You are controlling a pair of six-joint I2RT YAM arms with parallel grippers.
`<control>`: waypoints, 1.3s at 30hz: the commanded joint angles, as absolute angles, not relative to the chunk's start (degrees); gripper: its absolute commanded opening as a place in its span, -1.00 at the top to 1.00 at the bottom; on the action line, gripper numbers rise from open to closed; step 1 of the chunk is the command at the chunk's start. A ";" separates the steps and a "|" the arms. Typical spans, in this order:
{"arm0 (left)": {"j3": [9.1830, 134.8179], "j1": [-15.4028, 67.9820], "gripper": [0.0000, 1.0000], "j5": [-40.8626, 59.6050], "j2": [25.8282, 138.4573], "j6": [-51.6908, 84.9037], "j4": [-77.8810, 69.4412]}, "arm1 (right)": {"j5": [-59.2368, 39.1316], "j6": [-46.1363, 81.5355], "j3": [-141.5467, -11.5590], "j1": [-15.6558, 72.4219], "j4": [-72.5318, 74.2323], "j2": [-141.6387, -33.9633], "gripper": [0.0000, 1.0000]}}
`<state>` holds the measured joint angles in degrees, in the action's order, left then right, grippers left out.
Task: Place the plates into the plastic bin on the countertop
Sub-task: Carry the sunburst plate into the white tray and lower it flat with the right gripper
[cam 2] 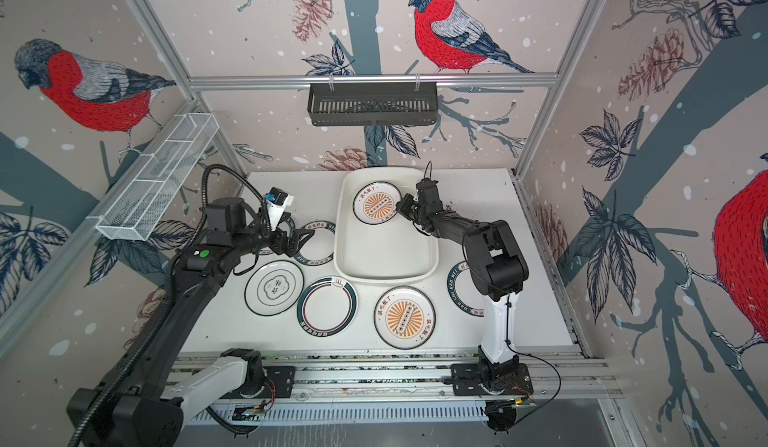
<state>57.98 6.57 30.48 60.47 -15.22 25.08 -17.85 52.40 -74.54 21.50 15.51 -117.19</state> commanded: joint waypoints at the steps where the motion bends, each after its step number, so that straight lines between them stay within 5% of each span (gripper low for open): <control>1: 58.10 6.59 -0.95 32.65 60.05 -15.03 25.71 | -17.23 53.95 -76.69 21.88 18.82 -119.52 0.88; 24: 57.74 6.59 -0.95 33.50 61.06 -14.68 25.00 | -18.36 56.05 -81.82 21.29 19.57 -128.56 0.80; 39: 57.57 6.59 -0.95 33.78 60.56 -14.48 25.13 | -18.00 56.34 -81.96 21.04 18.73 -128.72 0.49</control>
